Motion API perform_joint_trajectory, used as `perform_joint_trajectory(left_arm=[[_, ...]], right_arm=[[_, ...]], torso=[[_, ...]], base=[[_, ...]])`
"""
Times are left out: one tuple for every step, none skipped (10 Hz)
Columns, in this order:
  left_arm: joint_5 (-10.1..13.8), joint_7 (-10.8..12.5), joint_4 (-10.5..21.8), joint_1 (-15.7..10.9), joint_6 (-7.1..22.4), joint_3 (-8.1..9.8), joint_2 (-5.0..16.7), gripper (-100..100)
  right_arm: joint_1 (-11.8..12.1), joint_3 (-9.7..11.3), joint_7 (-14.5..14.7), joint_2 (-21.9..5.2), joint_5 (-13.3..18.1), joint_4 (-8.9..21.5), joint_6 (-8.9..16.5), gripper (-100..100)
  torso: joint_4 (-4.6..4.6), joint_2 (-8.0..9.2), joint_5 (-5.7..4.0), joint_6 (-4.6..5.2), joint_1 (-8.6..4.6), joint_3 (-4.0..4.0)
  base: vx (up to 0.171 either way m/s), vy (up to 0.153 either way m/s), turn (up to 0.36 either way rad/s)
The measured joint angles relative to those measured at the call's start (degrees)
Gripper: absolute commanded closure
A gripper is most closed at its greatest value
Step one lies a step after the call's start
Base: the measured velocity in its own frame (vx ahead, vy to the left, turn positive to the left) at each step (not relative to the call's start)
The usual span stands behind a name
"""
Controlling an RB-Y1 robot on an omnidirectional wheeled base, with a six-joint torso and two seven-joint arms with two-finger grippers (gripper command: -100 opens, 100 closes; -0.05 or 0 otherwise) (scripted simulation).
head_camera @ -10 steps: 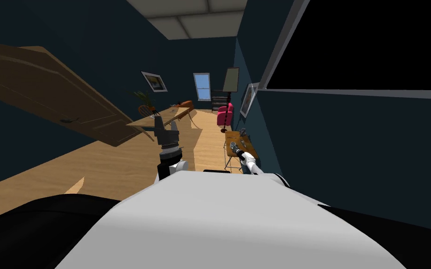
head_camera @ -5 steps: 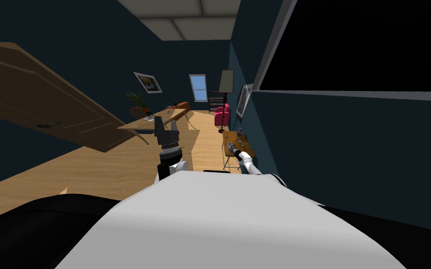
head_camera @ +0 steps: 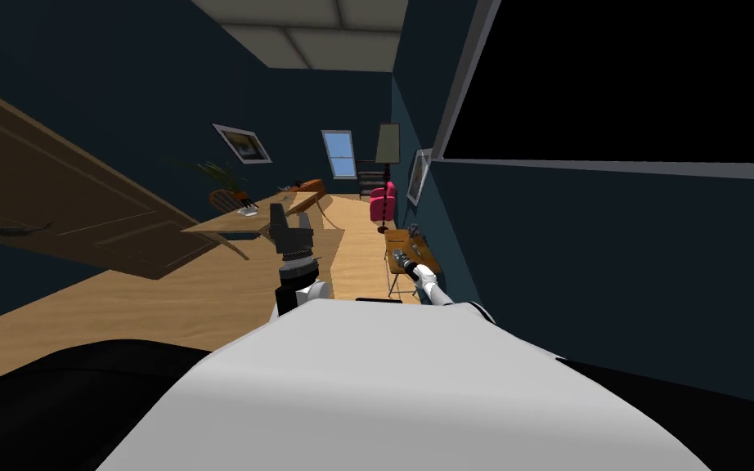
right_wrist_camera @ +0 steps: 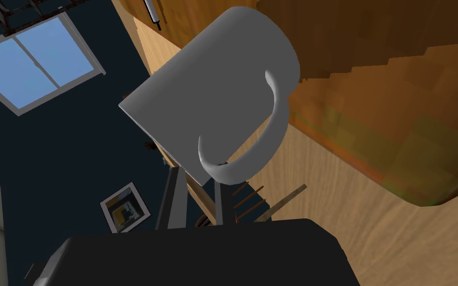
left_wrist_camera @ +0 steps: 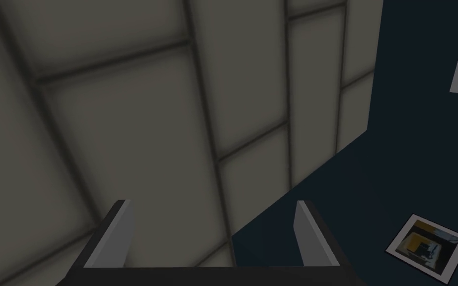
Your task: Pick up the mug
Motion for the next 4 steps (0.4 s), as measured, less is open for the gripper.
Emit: perform_joint_trajectory(left_arm=[[0.0,0.0,0.0,0.0,0.0,0.0,0.0,0],[0.0,0.0,0.0,-0.01,0.0,0.0,0.0,0],[0.0,0.0,0.0,-0.01,0.0,-0.01,0.0,0],[0.0,0.0,0.0,-0.01,0.0,-0.01,0.0,0]], right_arm=[[0.67,3.15,-2.34,0.56,1.89,-2.28,0.92,100],[0.36,3.76,-2.96,1.11,2.26,-2.21,1.22,100],[-0.24,3.49,-2.4,1.36,2.11,-1.43,1.08,100],[-0.32,3.46,-2.26,1.39,2.1,-1.36,1.04,0]], torso=[[0.0,-0.04,-0.01,0.01,-0.02,-0.01],[0.01,-0.05,-0.02,-0.03,-0.02,-0.02],[0.03,0.0,-0.03,-0.06,0.0,0.01],[0.03,0.06,-0.03,-0.03,0.01,0.04]], base=[[0.038,-0.017,-0.179],[0.015,-0.009,0.007],[0.005,-0.004,0.012],[0.0,0.0,0.0]])
